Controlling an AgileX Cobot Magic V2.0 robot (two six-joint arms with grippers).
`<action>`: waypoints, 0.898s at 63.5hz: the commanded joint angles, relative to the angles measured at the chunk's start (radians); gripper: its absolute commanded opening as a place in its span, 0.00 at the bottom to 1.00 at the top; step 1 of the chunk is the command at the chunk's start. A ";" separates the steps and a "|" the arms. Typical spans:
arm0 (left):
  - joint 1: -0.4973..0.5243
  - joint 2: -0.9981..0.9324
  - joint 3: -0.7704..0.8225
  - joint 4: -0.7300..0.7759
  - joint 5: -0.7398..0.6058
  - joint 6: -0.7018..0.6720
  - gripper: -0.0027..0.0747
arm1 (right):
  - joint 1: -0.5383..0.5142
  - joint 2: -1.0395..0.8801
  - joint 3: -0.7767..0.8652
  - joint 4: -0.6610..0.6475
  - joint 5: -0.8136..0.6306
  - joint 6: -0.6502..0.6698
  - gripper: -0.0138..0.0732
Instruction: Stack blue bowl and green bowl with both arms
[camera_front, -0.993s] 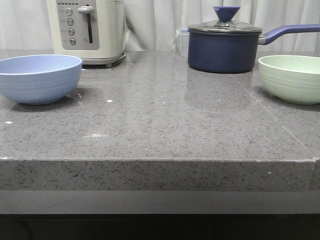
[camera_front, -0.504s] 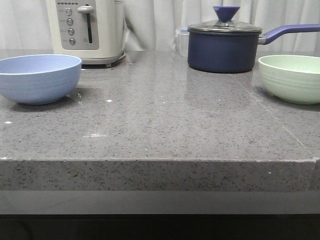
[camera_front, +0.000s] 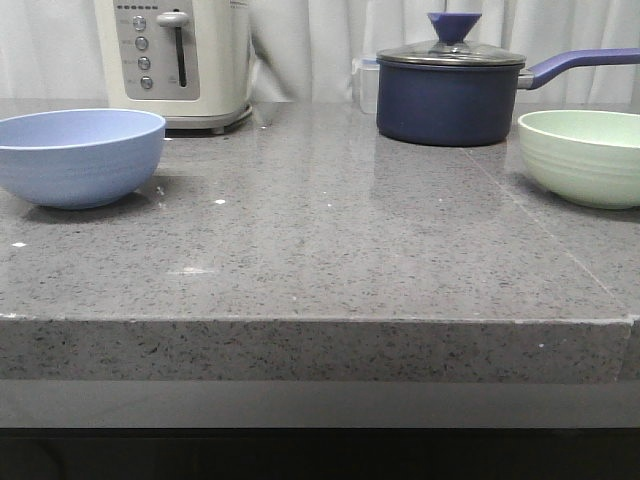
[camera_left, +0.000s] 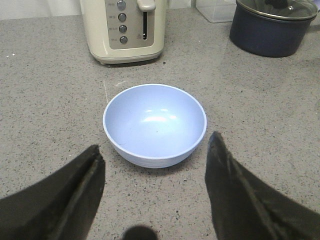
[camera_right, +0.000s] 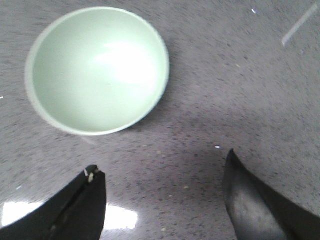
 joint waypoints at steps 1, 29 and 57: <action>-0.008 0.007 -0.032 0.001 -0.079 0.000 0.60 | -0.068 0.066 -0.079 0.028 0.002 -0.020 0.75; -0.008 0.007 -0.032 0.002 -0.073 0.000 0.60 | -0.208 0.374 -0.112 0.459 -0.041 -0.277 0.75; -0.008 0.007 -0.032 0.002 -0.064 0.000 0.60 | -0.206 0.460 -0.112 0.504 -0.158 -0.277 0.55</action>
